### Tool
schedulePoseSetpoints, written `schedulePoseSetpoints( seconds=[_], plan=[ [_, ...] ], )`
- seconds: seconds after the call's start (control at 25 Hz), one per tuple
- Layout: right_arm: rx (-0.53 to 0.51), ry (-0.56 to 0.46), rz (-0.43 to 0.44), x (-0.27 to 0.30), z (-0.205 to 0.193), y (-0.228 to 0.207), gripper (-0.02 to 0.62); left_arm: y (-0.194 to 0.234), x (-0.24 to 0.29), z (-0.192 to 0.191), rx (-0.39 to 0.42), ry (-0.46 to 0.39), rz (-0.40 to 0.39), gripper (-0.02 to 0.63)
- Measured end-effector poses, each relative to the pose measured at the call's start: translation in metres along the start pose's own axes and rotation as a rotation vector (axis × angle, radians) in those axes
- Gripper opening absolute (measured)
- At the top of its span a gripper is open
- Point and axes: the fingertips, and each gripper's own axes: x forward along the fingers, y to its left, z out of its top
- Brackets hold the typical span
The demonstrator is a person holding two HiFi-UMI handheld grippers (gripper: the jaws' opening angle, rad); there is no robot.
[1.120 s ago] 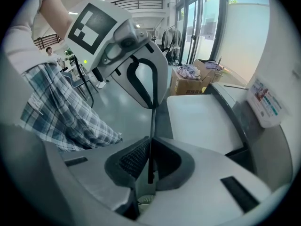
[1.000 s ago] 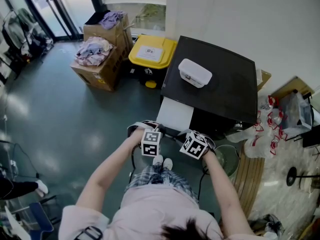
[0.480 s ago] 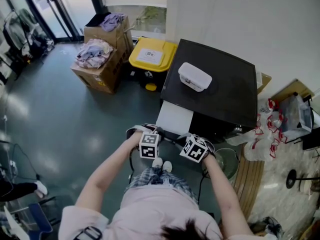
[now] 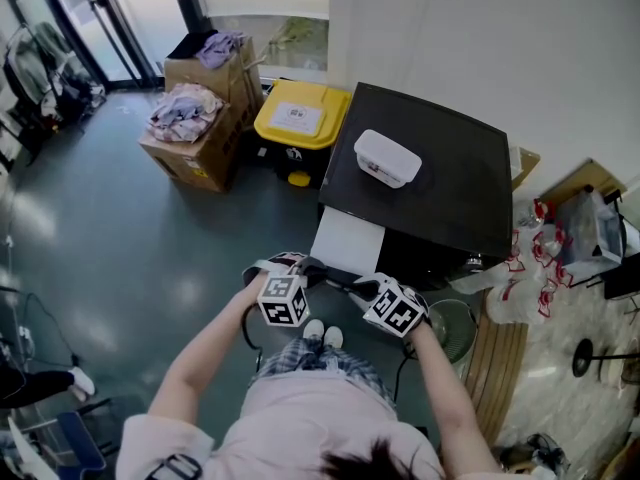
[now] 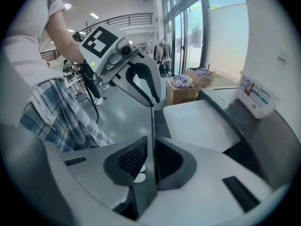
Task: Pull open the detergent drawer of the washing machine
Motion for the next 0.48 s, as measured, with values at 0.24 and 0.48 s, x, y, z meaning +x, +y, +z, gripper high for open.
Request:
schedulePoseSetpoints(
  seconds=[0.24, 0.48],
  plan=[
    [0.104, -0.200, -0.093, -0.027, 0.026, -0.019, 0.040, 0.038, -0.019, 0.022, -0.212, -0.164, 0.083, 0.055],
    [0.250, -0.400, -0.236, -0.079, 0.043, -0.061, 0.018, 0.108, -0.050, 0.042, -0.495, -0.378, 0.247, 0.044]
  ],
)
